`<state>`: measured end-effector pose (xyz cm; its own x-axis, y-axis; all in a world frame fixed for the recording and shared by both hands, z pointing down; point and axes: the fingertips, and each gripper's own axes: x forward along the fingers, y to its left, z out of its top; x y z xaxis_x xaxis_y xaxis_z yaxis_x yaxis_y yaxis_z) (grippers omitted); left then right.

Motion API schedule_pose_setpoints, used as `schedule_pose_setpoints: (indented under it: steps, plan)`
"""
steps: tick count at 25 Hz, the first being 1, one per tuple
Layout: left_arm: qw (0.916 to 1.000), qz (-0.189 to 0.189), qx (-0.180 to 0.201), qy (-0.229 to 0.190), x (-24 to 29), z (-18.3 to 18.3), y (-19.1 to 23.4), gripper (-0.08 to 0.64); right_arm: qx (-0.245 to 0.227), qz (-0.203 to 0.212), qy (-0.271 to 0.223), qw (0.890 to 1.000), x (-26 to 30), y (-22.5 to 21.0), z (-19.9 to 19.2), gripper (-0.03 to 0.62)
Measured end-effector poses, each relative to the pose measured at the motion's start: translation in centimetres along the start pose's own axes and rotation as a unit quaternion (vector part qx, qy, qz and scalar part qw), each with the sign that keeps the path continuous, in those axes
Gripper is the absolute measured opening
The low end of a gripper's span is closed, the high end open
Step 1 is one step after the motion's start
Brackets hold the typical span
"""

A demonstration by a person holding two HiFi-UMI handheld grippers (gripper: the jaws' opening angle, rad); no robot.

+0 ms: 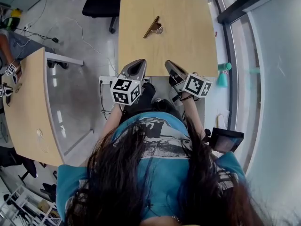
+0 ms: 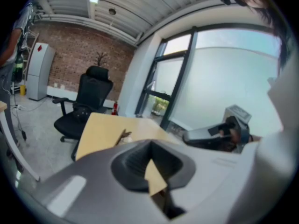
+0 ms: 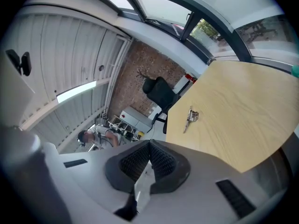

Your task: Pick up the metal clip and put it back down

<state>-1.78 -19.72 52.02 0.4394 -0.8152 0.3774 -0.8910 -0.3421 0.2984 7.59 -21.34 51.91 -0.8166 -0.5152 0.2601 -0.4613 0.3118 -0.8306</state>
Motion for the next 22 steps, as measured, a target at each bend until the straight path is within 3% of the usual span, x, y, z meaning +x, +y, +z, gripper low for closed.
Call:
schedule_pose_setpoints:
  steps: [7, 16, 22]
  plan:
    - [0.9996, 0.012, 0.001, 0.027, -3.9, -5.0, -4.6, 0.003, -0.094, -0.001, 0.053, 0.994, -4.2, 2.1, -5.8, 0.014]
    - [0.9978, 0.039, -0.007, 0.052, -8.6, -9.3, -7.1, 0.003, -0.060, 0.009, 0.082, 0.995, -7.2, 1.9, -11.9, 0.014]
    - [0.9963, 0.050, -0.006, 0.070, -10.6, -11.4, -7.3, 0.003, -0.060, -0.013, 0.083, 0.995, -7.9, 1.4, -13.5, 0.014]
